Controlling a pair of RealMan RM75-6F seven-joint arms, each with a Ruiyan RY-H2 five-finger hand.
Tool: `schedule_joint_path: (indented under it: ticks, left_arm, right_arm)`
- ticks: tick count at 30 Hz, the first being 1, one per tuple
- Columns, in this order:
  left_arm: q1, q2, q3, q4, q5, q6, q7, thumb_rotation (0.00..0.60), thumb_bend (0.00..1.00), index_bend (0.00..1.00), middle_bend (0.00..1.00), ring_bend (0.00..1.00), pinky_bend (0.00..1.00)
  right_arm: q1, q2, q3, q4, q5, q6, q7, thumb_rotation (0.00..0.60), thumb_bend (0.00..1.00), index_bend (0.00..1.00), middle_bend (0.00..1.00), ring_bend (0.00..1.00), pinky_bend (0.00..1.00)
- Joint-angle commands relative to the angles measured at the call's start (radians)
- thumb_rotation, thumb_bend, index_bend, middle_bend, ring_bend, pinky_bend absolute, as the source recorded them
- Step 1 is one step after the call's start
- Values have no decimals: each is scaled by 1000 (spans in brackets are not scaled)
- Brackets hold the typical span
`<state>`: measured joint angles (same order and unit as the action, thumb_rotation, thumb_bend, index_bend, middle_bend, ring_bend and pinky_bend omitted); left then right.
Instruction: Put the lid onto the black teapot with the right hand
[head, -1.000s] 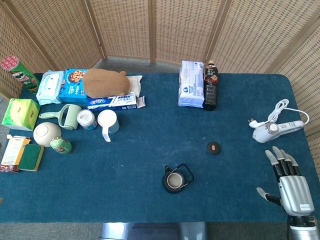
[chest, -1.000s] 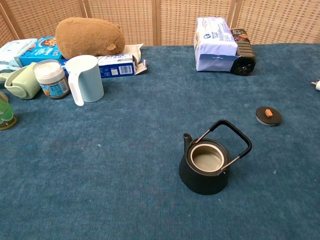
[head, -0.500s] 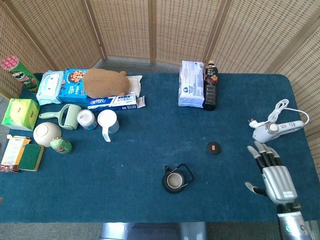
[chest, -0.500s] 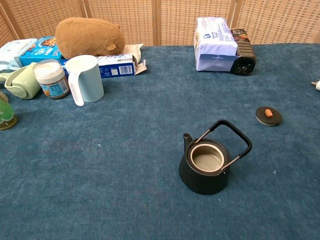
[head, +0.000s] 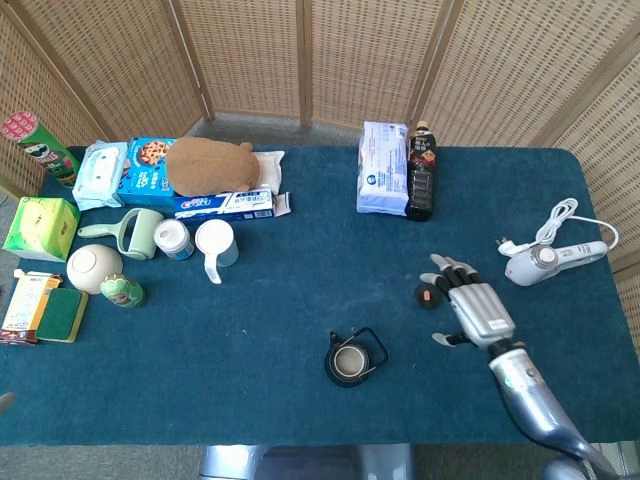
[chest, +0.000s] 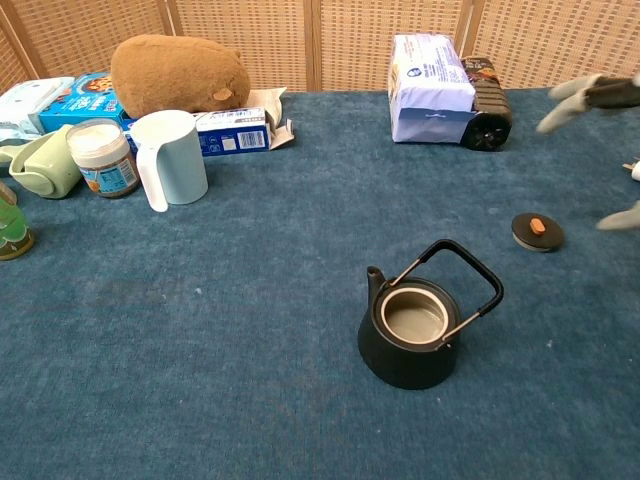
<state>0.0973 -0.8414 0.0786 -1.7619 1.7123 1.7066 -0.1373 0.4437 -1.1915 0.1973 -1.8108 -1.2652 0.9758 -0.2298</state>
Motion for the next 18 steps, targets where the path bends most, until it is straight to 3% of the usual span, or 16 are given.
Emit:
schedule_joint_path:
  ticks: [1,8,18]
  left_arm:
    - [-3,0,-3,-6,-11,-9,5,600,99,0,0,0,62]
    - [-17,0,-20,-23,-63,-44,21,600,99,0,0,0,62]
    - [-40,4,-34,-42,-105,-96,39,600,98,0,0,0,62]
  right_arm:
    - [62,-59,23,52,76,-67,-35,600,70,217,6,0,0]
    - [145,-149,38,181,169,-142,-36,600,70,234,9,0,0]
    - [216,-205,28,326,245,-215,-34,600,73,259,10,0,0]
